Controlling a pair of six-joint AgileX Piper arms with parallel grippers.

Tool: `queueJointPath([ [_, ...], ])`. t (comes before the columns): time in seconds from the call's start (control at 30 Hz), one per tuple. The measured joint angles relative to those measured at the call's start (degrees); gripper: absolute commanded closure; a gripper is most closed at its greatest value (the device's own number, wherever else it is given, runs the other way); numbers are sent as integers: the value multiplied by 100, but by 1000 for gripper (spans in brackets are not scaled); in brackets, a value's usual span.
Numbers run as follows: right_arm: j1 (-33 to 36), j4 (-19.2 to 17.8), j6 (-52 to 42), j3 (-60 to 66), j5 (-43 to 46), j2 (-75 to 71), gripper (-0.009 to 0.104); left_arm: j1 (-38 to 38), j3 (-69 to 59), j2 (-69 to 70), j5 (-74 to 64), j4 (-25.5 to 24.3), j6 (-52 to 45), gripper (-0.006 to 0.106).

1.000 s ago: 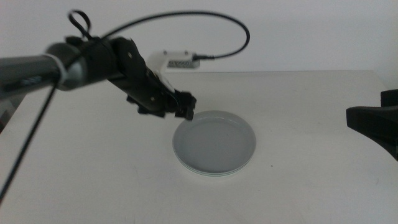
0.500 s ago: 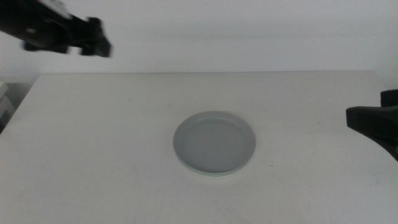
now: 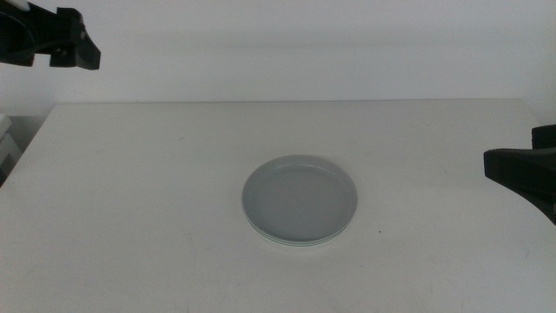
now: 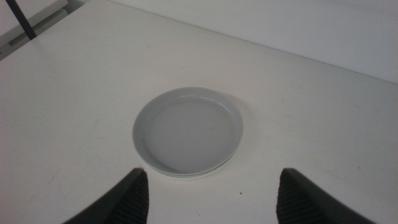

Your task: Stack the three bowls on top of each other.

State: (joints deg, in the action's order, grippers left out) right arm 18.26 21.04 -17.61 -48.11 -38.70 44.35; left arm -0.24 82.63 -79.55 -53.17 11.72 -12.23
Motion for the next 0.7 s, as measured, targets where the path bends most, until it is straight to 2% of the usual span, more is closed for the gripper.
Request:
queueJointPath([
  [0.23,0,22,278,0,155,19,43,2,-718,645,185,5,105,-4],
  [0.4,-66,-181,917,-95,335,347,43,2,-1419,1161,540,15,113,-4],
  [0.5,-299,-331,1162,-335,359,718,43,2,-1722,1468,636,15,118,-4],
  [0.7,-1143,-368,1156,-633,349,1205,43,2,-2141,1969,794,15,118,-4],
])
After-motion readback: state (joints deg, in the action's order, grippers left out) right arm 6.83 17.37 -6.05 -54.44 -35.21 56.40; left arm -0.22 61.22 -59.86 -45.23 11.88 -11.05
